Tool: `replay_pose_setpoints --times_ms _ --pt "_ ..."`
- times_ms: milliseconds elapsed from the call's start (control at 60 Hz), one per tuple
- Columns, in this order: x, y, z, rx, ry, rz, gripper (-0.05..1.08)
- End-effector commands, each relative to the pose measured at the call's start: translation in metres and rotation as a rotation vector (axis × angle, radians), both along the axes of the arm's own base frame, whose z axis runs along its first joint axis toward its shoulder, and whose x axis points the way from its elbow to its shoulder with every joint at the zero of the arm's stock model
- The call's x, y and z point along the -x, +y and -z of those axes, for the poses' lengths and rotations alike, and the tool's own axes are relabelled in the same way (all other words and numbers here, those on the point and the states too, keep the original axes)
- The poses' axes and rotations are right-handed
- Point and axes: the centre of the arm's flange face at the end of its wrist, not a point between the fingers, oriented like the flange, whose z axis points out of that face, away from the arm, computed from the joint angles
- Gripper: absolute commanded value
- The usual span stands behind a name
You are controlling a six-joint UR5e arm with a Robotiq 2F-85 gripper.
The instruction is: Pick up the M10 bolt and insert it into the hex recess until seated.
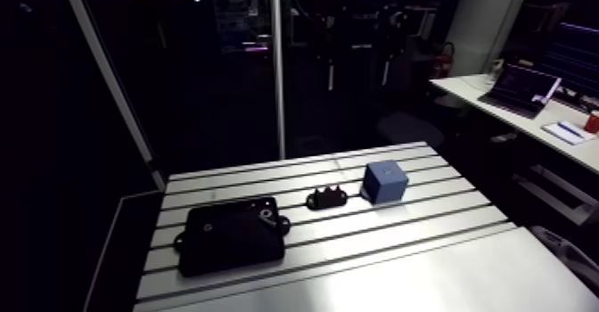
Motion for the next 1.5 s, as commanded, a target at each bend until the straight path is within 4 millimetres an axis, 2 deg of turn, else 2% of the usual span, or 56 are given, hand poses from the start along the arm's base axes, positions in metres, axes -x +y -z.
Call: replay_pose_setpoints --times_ms 17,300,400,583,1000,1500 --pt "-0.015 -0.052 -0.029 -0.002 0.035 -0.058 0.01" --pt "-0.015 -0.045 -0.032 -0.013 0.042 -0.04 0.01" --pt "-0.016 -0.034 -0.033 -0.003 0.046 -0.005 0.0" --pt "-0.018 -0.028 -0.036 -0.004 0.049 0.005 0.01" --pt "-0.026 -0.031 -0.049 -0.002 0.075 0.004 0.01" --pt "-0.026 -0.033 -0.045 0.016 0.07 0.004 0.01"
